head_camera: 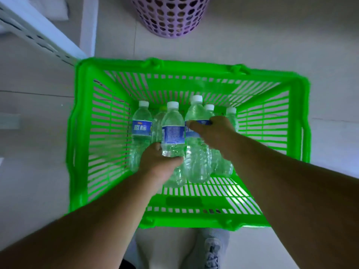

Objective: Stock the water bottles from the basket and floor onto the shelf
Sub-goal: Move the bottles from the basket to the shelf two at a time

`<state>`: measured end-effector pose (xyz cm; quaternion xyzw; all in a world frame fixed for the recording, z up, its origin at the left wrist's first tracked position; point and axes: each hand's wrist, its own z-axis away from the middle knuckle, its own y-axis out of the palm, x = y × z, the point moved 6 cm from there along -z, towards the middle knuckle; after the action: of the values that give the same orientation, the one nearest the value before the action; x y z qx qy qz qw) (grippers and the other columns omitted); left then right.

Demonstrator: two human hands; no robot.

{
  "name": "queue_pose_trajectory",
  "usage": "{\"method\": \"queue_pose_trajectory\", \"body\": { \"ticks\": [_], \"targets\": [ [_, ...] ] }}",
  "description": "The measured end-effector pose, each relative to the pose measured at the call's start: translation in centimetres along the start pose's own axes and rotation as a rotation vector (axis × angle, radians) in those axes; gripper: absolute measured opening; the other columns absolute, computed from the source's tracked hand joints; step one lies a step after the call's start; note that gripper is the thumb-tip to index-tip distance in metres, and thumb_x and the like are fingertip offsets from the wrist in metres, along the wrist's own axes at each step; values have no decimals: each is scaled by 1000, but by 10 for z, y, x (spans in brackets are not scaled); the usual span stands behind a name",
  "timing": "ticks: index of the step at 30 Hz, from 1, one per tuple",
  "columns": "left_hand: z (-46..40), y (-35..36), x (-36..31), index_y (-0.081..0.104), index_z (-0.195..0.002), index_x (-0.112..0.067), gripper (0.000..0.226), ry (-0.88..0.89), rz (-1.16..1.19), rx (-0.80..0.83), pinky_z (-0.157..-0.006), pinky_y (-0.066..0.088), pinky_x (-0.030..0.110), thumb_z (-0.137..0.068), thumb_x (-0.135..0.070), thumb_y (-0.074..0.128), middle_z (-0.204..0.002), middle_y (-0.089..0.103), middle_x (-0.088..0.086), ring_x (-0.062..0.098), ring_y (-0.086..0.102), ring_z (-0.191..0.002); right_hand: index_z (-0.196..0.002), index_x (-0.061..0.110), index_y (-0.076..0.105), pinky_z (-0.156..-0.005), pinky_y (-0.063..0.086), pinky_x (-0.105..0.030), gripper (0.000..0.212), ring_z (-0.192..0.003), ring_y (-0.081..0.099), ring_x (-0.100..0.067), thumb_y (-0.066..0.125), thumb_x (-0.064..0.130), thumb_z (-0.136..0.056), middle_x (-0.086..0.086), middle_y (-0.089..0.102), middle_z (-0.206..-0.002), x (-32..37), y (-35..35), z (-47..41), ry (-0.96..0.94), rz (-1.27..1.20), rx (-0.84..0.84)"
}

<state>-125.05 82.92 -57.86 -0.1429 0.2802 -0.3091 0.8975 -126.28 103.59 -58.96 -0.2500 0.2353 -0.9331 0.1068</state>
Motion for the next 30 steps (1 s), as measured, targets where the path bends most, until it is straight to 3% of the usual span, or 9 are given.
{"method": "queue_pose_trajectory", "body": {
  "ticks": [3, 7, 11, 14, 17, 19, 22, 25, 30],
  "targets": [
    [35, -28, -26, 61, -94, -18, 43, 71, 31, 1, -65, 49, 29, -63, -29, 89, -100, 67, 6, 21, 61, -83, -81, 16, 62, -48, 36, -23, 57, -54, 53, -18, 74, 69, -66, 1, 58, -66, 27, -33, 38, -81, -65, -38],
    [101, -67, -69, 64, -101, -17, 45, 144, 116, 46, -87, 54, 46, -64, -21, 89, -104, 69, 11, 31, 66, -99, -79, 12, 60, -44, 33, -24, 58, -51, 47, -14, 75, 66, -67, 0, 57, -64, 77, -88, 109, -188, -84, -124],
    [189, -116, -120, 65, -107, -19, 50, 230, 232, 61, -88, 54, 37, -64, -11, 89, -106, 71, 7, 26, 67, -103, -94, 10, 67, -48, 40, -25, 53, -59, 52, -15, 77, 57, -72, -6, 68, -76, 132, -150, 202, -280, -137, -120],
    [264, -156, -160, 62, -113, -11, 57, 312, 263, 91, -92, 53, 42, -61, -9, 87, -105, 71, 10, 29, 67, -100, -96, 12, 69, -65, 52, -32, 48, -70, 63, -17, 77, 54, -75, -4, 73, -85, 172, -200, 283, -358, -148, -142],
    [340, -199, -194, 57, -115, -12, 54, 398, 265, 108, -73, 49, 14, -69, 1, 83, -89, 70, 0, 4, 64, -79, -101, 16, 73, -82, 58, -40, 37, -86, 72, -15, 79, 45, -78, 3, 77, -90, 210, -246, 368, -442, -231, -109],
    [390, -226, -215, 57, -114, -20, 55, 459, 256, 107, -66, 47, 11, -70, -2, 84, -81, 71, -8, -2, 62, -70, -105, 22, 75, -88, 58, -40, 29, -90, 73, -10, 80, 38, -80, 8, 78, -92, 233, -272, 425, -518, -287, -69],
    [464, -267, -237, 57, -107, -30, 53, 542, 264, 97, -71, 54, 17, -69, -7, 85, -86, 75, -15, 1, 70, -78, -105, 27, 75, -87, 58, -41, 27, -89, 73, -11, 78, 41, -81, 11, 77, -93, 261, -308, 510, -620, -286, -92],
    [534, -300, -251, 58, -110, -28, 52, 617, 291, 100, -82, 57, 28, -70, -7, 84, -97, 77, -8, 11, 73, -90, -101, 32, 73, -81, 58, -38, 27, -84, 72, -9, 78, 46, -79, 13, 76, -90, 279, -339, 590, -688, -286, -166],
    [639, -344, -261, 62, -113, -24, 48, 763, 305, 112, -79, 55, 19, -73, -4, 81, -102, 76, -8, 10, 72, -96, -101, 30, 72, -76, 56, -29, 28, -82, 71, -4, 80, 46, -78, 14, 76, -89, 298, -376, 709, -801, -267, -251]
  ]
}}
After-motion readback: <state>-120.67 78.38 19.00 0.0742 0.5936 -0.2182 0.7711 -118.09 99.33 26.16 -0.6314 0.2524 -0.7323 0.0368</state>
